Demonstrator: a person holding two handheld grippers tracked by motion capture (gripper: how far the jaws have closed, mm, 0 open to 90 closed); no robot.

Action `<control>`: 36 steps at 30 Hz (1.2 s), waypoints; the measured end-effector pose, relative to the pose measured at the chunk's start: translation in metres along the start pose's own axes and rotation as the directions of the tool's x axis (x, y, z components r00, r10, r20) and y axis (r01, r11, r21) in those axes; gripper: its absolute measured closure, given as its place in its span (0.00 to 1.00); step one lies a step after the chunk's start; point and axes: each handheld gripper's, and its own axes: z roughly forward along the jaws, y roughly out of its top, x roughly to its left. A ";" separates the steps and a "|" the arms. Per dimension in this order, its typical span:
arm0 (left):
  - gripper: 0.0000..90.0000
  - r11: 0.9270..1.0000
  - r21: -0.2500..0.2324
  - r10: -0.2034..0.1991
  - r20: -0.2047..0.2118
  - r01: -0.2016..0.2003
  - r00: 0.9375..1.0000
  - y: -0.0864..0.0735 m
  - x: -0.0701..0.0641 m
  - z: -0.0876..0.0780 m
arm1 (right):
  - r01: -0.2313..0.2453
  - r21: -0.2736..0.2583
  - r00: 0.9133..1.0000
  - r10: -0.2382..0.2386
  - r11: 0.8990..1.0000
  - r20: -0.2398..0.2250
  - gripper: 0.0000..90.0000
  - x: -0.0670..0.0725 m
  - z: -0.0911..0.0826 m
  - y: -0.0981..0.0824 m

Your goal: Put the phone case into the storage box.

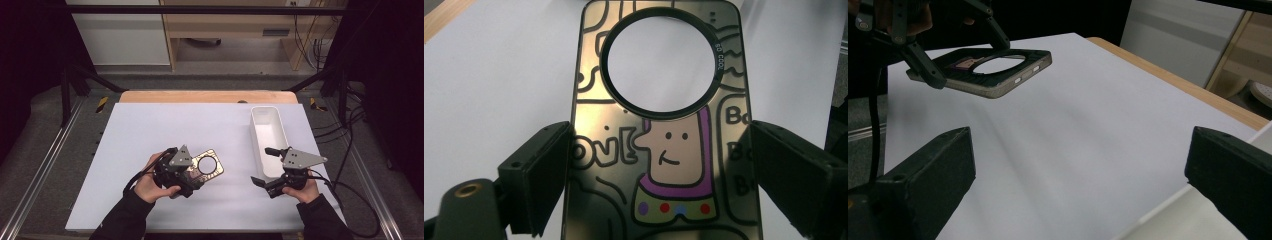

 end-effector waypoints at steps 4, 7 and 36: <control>0.13 1.000 0.003 0.017 0.005 -0.017 1.000 0.001 -0.004 0.001 | 0.026 0.011 0.999 -0.026 1.000 -0.021 0.00 0.005 0.005 0.001; 0.13 0.999 0.000 0.033 0.006 -0.033 0.999 0.002 -0.006 0.001 | 0.046 0.030 0.998 -0.045 0.998 -0.044 0.00 0.008 0.008 0.002; 0.13 0.987 -0.014 0.158 0.006 -0.157 0.987 0.013 -0.023 -0.004 | 0.194 0.041 0.974 -0.187 0.980 -0.126 0.02 0.027 0.020 0.014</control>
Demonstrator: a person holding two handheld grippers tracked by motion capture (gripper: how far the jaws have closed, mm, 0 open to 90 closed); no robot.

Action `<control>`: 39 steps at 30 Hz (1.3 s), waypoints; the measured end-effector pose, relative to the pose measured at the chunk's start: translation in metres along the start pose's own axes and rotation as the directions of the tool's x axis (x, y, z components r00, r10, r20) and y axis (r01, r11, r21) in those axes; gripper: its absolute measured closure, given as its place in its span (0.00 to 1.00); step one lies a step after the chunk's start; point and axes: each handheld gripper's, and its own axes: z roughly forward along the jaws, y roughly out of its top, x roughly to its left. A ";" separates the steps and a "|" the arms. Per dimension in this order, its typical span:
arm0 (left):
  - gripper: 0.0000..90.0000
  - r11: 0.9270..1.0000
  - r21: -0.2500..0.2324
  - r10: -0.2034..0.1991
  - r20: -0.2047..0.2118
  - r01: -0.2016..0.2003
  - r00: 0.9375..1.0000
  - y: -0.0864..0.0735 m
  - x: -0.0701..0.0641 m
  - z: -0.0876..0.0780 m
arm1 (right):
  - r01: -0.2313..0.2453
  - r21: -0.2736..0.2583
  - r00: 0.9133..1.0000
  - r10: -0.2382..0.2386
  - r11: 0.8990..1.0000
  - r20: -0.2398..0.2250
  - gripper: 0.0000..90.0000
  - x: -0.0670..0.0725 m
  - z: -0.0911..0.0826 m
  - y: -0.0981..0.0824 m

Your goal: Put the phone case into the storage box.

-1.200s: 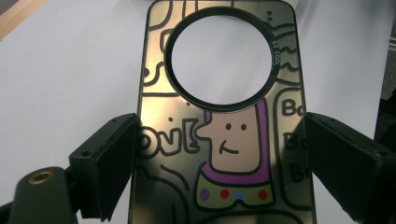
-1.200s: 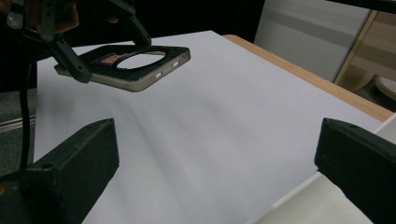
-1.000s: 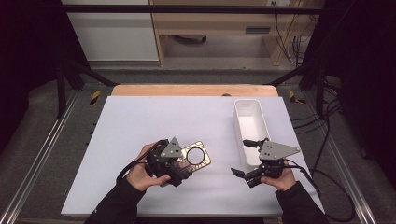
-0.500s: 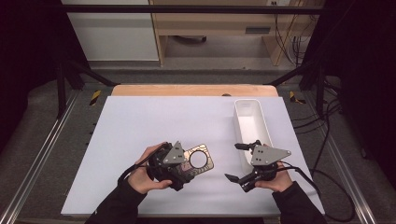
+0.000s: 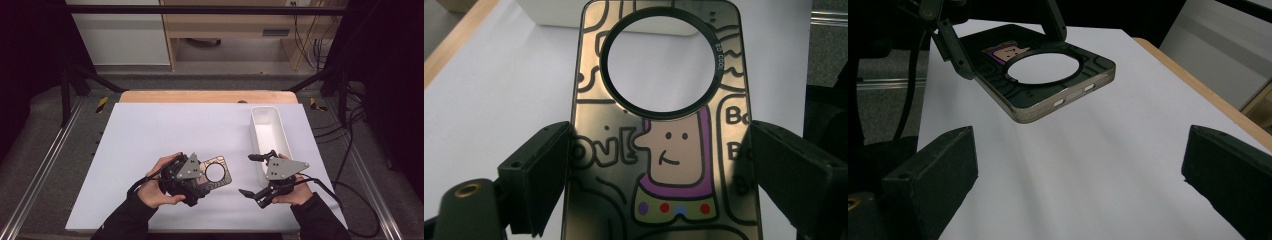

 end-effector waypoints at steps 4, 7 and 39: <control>0.13 1.000 -0.002 0.010 -0.004 -0.010 1.000 0.001 0.001 -0.001 | 0.013 -0.001 1.000 -0.013 1.000 -0.009 0.02 0.000 0.001 0.003; 0.13 1.000 0.000 0.020 -0.003 -0.020 1.000 0.002 0.000 -0.001 | 0.024 0.006 1.000 -0.024 1.000 -0.015 0.02 0.000 0.002 0.005; 0.13 0.992 -0.025 0.122 0.056 -0.121 0.991 0.019 -0.007 0.004 | 0.105 0.018 0.990 -0.103 0.994 -0.101 0.03 0.004 0.022 0.017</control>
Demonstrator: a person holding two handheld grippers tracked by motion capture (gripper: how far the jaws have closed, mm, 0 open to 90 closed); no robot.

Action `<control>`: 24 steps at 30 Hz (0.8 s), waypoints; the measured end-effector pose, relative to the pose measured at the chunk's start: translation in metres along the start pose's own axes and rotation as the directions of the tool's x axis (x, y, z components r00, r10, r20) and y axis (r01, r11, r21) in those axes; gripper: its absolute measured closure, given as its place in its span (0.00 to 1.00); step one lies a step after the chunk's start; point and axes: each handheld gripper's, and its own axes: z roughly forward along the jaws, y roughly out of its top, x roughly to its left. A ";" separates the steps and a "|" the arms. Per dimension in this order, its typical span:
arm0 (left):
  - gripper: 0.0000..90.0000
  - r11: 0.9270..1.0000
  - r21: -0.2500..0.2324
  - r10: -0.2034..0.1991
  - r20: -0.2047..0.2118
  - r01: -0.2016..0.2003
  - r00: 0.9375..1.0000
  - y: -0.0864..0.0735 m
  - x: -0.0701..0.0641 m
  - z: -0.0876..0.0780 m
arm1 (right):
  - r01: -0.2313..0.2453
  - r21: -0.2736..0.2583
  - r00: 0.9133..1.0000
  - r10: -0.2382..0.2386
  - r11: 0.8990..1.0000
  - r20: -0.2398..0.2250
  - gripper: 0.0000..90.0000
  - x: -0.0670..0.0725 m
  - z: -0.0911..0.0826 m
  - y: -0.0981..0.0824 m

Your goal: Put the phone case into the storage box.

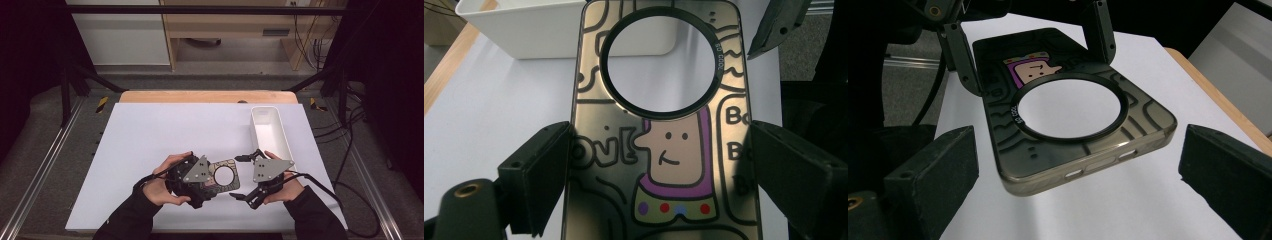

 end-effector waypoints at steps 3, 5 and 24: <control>0.13 1.000 -0.006 0.012 0.017 -0.012 1.000 0.000 -0.001 0.001 | 0.001 -0.004 1.000 -0.001 1.000 -0.009 0.04 0.000 0.000 0.000; 0.13 1.000 -0.007 0.020 0.025 -0.020 1.000 0.001 -0.002 0.001 | 0.003 -0.006 1.000 -0.003 1.000 -0.018 0.04 0.000 0.001 0.000; 0.13 0.999 -0.014 0.036 0.080 -0.035 0.996 -0.001 -0.004 0.011 | 0.000 -0.022 0.995 -0.002 1.000 -0.103 0.06 0.003 0.019 -0.008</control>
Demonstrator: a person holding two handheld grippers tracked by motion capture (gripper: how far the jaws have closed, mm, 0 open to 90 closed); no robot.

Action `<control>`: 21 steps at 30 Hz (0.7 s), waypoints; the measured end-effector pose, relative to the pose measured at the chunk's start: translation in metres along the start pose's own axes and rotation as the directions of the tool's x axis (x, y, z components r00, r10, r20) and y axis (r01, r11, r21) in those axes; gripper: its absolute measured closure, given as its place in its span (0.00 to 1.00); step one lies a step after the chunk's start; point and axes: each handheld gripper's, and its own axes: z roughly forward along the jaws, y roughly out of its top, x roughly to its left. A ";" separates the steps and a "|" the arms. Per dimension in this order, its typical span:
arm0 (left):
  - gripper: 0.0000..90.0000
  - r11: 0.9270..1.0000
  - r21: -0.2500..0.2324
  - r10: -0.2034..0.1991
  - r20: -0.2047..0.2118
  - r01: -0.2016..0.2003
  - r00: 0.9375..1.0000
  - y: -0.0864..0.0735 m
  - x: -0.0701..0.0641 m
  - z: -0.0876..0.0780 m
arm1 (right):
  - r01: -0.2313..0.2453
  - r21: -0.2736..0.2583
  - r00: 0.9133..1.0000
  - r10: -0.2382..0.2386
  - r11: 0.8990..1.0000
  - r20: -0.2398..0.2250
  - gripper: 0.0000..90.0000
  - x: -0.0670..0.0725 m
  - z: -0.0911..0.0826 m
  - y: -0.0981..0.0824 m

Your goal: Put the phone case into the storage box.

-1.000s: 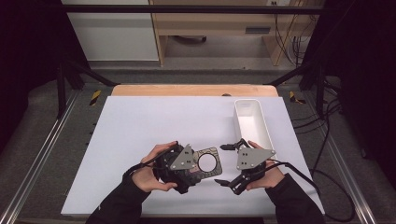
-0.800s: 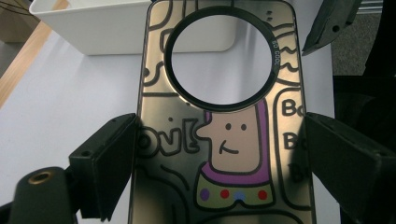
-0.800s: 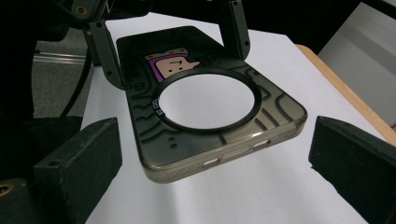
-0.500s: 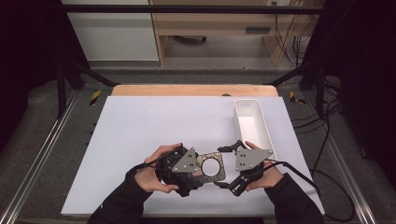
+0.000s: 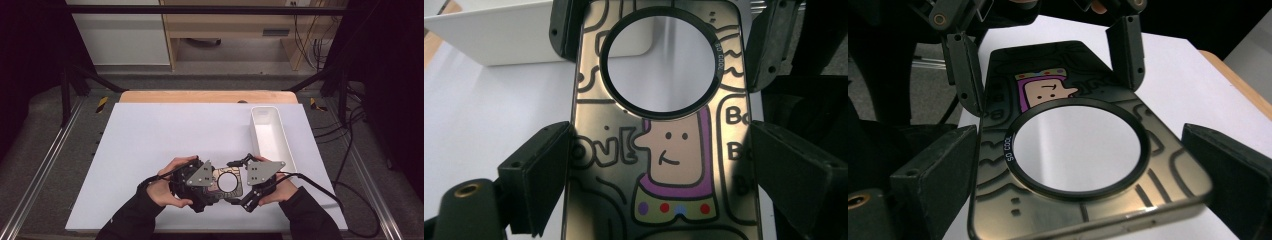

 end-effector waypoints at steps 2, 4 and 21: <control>0.13 1.000 0.000 0.004 0.003 -0.004 1.000 0.000 -0.001 0.000 | 0.002 -0.002 1.000 -0.002 1.000 -0.011 0.06 0.001 0.002 -0.001; 0.13 1.000 0.002 0.008 0.005 -0.008 1.000 0.000 -0.001 0.001 | 0.001 -0.005 1.000 -0.001 1.000 -0.021 0.07 0.001 0.004 -0.002; 0.13 1.000 0.006 0.010 0.037 -0.010 0.999 -0.004 0.000 0.002 | 0.005 -0.031 0.998 -0.007 1.000 -0.056 0.10 0.002 0.005 -0.005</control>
